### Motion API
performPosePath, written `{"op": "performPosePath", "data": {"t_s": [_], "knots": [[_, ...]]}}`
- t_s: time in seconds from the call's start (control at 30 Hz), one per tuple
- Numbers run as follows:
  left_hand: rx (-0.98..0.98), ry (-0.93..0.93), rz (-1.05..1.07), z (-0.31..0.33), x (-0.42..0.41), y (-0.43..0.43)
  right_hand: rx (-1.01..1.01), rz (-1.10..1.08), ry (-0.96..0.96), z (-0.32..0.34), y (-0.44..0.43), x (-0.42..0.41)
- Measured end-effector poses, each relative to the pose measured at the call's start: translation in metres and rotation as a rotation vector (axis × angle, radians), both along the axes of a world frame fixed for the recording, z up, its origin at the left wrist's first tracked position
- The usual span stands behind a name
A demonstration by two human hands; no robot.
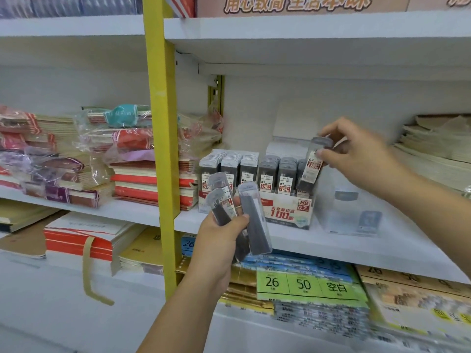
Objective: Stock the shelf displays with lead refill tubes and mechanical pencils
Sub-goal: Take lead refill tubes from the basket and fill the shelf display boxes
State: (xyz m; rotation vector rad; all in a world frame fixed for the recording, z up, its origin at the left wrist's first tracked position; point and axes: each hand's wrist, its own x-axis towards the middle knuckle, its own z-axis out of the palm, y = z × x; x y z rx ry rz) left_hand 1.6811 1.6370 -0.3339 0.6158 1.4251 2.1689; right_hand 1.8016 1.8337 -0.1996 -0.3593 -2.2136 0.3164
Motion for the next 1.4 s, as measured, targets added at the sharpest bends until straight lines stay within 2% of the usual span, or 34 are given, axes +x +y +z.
{"op": "performPosePath", "data": {"t_s": [0.17,0.27,0.37,0.4,0.47,0.57,0.63,0.77,0.97,1.07,1.23,1.4], "knots": [[-0.025,-0.042,0.021,-0.003,-0.004,0.006,0.079,-0.045,-0.179,-0.016,0.016,-0.016],[-0.04,-0.051,0.005,-0.002,-0.004,0.007,0.229,-0.201,-0.284,-0.021,0.023,-0.021],[-0.048,-0.042,-0.017,-0.001,-0.001,0.008,0.321,-0.289,-0.241,-0.024,0.017,-0.016],[-0.048,-0.038,-0.022,-0.001,-0.001,0.009,0.295,-0.256,-0.158,-0.026,0.009,-0.012],[-0.044,-0.042,-0.037,-0.001,0.002,0.009,0.061,-0.071,-0.018,-0.038,-0.014,-0.003],[-0.035,-0.03,-0.081,-0.001,0.006,0.009,-0.325,0.243,-0.073,-0.07,-0.054,0.002],[-0.036,0.002,-0.115,-0.002,0.01,0.01,-0.447,0.329,-0.085,-0.09,-0.066,0.0],[-0.046,0.031,-0.209,-0.005,0.017,0.01,-0.67,0.44,0.032,-0.104,-0.063,-0.001],[-0.057,-0.088,-0.443,-0.015,0.016,0.007,-0.778,0.562,0.033,-0.099,-0.05,0.006],[-0.038,-0.066,-0.504,-0.016,0.016,0.006,-0.827,0.6,0.016,-0.098,-0.053,0.008],[-0.15,0.07,-0.254,-0.018,0.014,0.006,-0.785,0.525,-0.007,-0.098,-0.052,0.01],[-0.182,0.128,-0.205,-0.017,0.013,0.005,-0.781,0.458,0.071,-0.098,-0.057,0.007]]}}
